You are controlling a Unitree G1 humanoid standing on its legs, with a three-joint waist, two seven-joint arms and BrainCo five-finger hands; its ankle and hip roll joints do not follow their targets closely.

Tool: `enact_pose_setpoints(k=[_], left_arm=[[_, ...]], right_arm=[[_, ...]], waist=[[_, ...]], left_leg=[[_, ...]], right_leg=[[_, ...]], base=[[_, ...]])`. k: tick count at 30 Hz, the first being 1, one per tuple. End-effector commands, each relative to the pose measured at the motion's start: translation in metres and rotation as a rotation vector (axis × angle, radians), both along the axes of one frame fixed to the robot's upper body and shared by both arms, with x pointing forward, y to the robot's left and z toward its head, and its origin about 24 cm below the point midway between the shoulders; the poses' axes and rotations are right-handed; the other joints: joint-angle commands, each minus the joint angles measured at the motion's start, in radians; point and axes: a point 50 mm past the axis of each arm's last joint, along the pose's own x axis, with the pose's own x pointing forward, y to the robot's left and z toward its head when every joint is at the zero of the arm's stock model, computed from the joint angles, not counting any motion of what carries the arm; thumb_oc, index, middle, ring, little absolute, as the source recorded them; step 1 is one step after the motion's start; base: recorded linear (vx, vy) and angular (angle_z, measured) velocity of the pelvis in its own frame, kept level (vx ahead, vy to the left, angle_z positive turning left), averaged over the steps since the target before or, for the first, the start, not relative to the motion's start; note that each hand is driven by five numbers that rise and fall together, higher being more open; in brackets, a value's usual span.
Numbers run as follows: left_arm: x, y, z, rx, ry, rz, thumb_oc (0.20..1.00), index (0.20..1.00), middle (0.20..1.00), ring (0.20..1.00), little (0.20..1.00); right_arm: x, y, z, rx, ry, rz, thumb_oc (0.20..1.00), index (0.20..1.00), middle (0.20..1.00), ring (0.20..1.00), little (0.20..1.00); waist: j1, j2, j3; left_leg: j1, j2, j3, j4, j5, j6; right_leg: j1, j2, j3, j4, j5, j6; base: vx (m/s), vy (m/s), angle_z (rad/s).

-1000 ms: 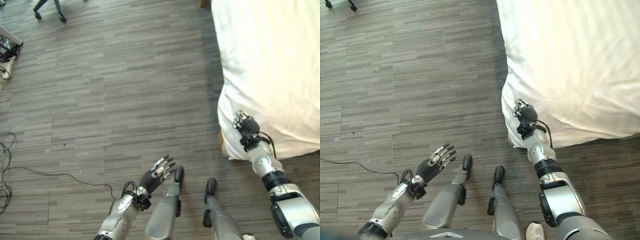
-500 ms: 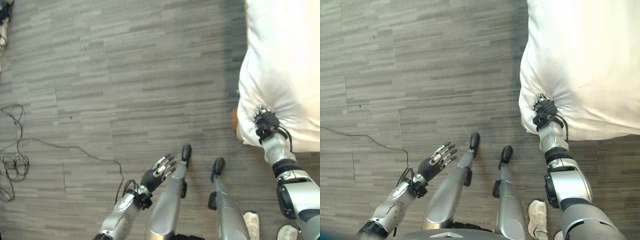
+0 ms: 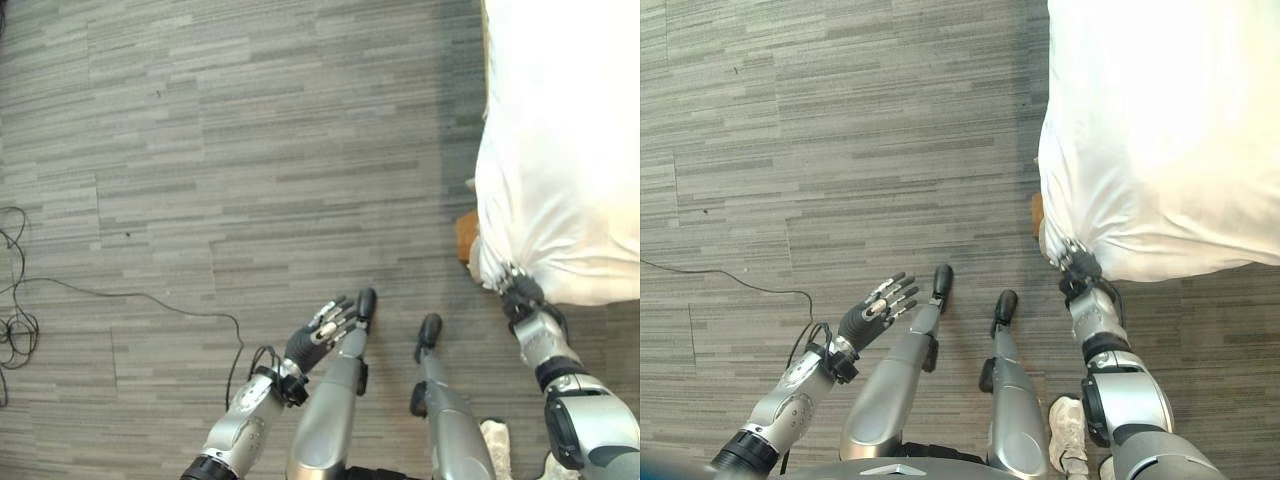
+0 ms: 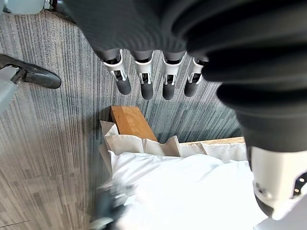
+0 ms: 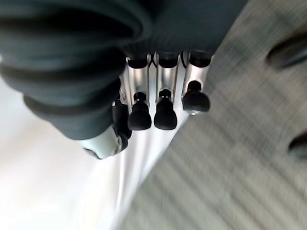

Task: Making the bed.

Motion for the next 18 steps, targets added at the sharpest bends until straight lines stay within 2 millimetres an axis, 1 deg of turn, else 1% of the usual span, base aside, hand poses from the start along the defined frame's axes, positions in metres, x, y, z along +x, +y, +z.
enact_pose_setpoints(k=[1,2,3,4,9,10,11,12,13,14,15,16,17,18], left_arm=[[0.0,-0.004,0.006,-0.01,-0.048,-0.003,1.0,1.0,1.0,1.0,1.0],[0.0,-0.004,0.006,-0.01,-0.048,-0.003,1.0,1.0,1.0,1.0,1.0],[0.001,-0.001,0.007,-0.008,-0.053,0.01,1.0,1.0,1.0,1.0,1.0],[0.001,-0.001,0.006,-0.008,-0.053,0.011,1.0,1.0,1.0,1.0,1.0],[0.0,-0.001,0.003,-0.014,-0.035,0.013,1.0,1.0,1.0,1.0,1.0],[0.0,0.0,0.003,-0.015,-0.037,0.015,1.0,1.0,1.0,1.0,1.0],[0.0,0.002,0.003,-0.015,-0.035,0.023,1.0,1.0,1.0,1.0,1.0],[0.0,0.004,0.003,-0.013,-0.034,0.032,1.0,1.0,1.0,1.0,1.0],[-0.001,0.007,0.003,-0.008,-0.034,0.037,1.0,1.0,1.0,1.0,1.0],[-0.001,0.007,0.002,-0.008,-0.033,0.037,1.0,1.0,1.0,1.0,1.0],[-0.002,0.01,0.001,-0.002,-0.028,0.044,1.0,1.0,1.0,1.0,1.0],[-0.006,0.017,-0.001,0.016,-0.019,0.061,1.0,1.0,1.0,1.0,1.0],[-0.008,0.022,-0.003,0.024,-0.012,0.075,1.0,1.0,1.0,1.0,1.0],[-0.009,0.022,-0.004,0.025,-0.009,0.075,1.0,1.0,1.0,1.0,1.0]], right_arm=[[-0.039,-0.042,-0.014,-0.091,0.119,-0.091,0.2,0.2,0.2,0.2,0.2],[-0.039,-0.042,-0.014,-0.091,0.119,-0.091,0.2,0.2,0.2,0.2,0.2],[-0.062,-0.048,-0.028,-0.102,0.187,-0.103,0.2,0.2,0.2,0.2,0.2],[-0.064,-0.049,-0.03,-0.103,0.194,-0.104,0.2,0.2,0.2,0.2,0.2],[-0.065,-0.05,-0.029,-0.1,0.185,-0.107,0.2,0.2,0.2,0.2,0.2],[-0.063,-0.048,-0.028,-0.099,0.168,-0.096,0.2,0.2,0.2,0.2,0.2],[-0.054,-0.038,-0.022,-0.104,0.098,-0.049,0.2,0.2,0.2,0.2,0.2],[-0.051,-0.033,-0.019,-0.116,0.067,-0.012,0.2,0.2,0.2,0.2,0.2],[-0.052,-0.029,-0.018,-0.138,0.053,0.04,0.2,0.2,0.2,0.2,0.2],[-0.052,-0.029,-0.018,-0.138,0.055,0.04,0.2,0.2,0.2,0.2,0.2],[-0.053,-0.025,-0.015,-0.158,0.028,0.075,0.2,0.2,0.2,0.2,0.2],[-0.063,-0.024,-0.011,-0.175,-0.024,0.104,0.2,0.2,0.2,0.2,0.2],[-0.067,-0.02,-0.006,-0.173,-0.08,0.118,0.2,0.2,0.2,0.2,0.2],[-0.069,-0.02,-0.006,-0.172,-0.077,0.118,0.2,0.2,0.2,0.2,0.2]], waist=[[-0.023,-0.001,-0.033],[-0.023,-0.001,-0.033],[-0.044,-0.01,-0.042],[-0.045,-0.01,-0.047],[-0.046,-0.01,-0.07],[-0.049,-0.013,-0.076],[-0.055,-0.02,-0.091],[-0.059,-0.027,-0.1],[-0.063,-0.037,-0.109],[-0.064,-0.037,-0.108],[-0.07,-0.045,-0.118],[-0.087,-0.061,-0.138],[-0.099,-0.069,-0.152],[-0.099,-0.07,-0.153]], left_leg=[[0.019,-0.013,-0.053,0.005,-0.058,-0.01],[0.019,-0.013,-0.053,0.005,-0.058,-0.01],[0.043,-0.013,-0.048,0.005,-0.064,-0.009],[0.048,-0.012,-0.046,0.005,-0.065,-0.009],[0.079,-0.014,-0.044,0.005,-0.068,-0.009],[0.09,-0.014,-0.043,0.005,-0.07,-0.008],[0.109,-0.016,-0.04,0.005,-0.072,-0.007],[0.121,-0.017,-0.037,0.005,-0.074,-0.006],[0.136,-0.019,-0.037,0.005,-0.076,-0.005],[0.138,-0.019,-0.037,0.005,-0.076,-0.005],[0.153,-0.019,-0.037,0.005,-0.079,-0.004],[0.178,-0.019,-0.036,0.005,-0.086,0.0],[0.193,-0.019,-0.034,0.005,-0.089,0.001],[0.196,-0.019,-0.034,0.005,-0.089,0.001]], right_leg=[[-0.052,-0.026,0.001,0.004,0.104,0.046],[-0.052,-0.026,0.001,0.004,0.104,0.046],[-0.033,-0.028,0.007,0.004,0.102,0.046],[-0.029,-0.029,0.006,0.004,0.101,0.047],[-0.001,-0.032,0.003,0.004,0.096,0.046],[0.01,-0.033,0.003,0.004,0.094,0.045],[0.029,-0.031,0.005,0.004,0.092,0.043],[0.041,-0.031,0.007,0.004,0.091,0.042],[0.056,-0.031,0.007,0.004,0.089,0.041],[0.059,-0.031,0.007,0.004,0.088,0.041],[0.073,-0.03,0.005,0.004,0.083,0.039],[0.1,-0.029,0.006,0.004,0.076,0.036],[0.114,-0.028,0.005,0.004,0.071,0.036],[0.117,-0.028,0.004,0.004,0.07,0.036]], base=[[0.0,0.0,-0.07],[-0.03,0.023,-0.08],[-0.04,0.028,-0.08],[-0.04,0.028,-0.08],[-0.01,0.011,-0.1],[-0.01,0.011,-0.06],[0.0,0.0,0.0],[0.0,0.0,0.03],[0.0,0.0,0.0],[0.0,0.0,0.0],[0.03,-0.004,0.03],[0.05,-0.004,0.05],[0.05,-0.005,0.09],[0.06,0.008,0.07]])
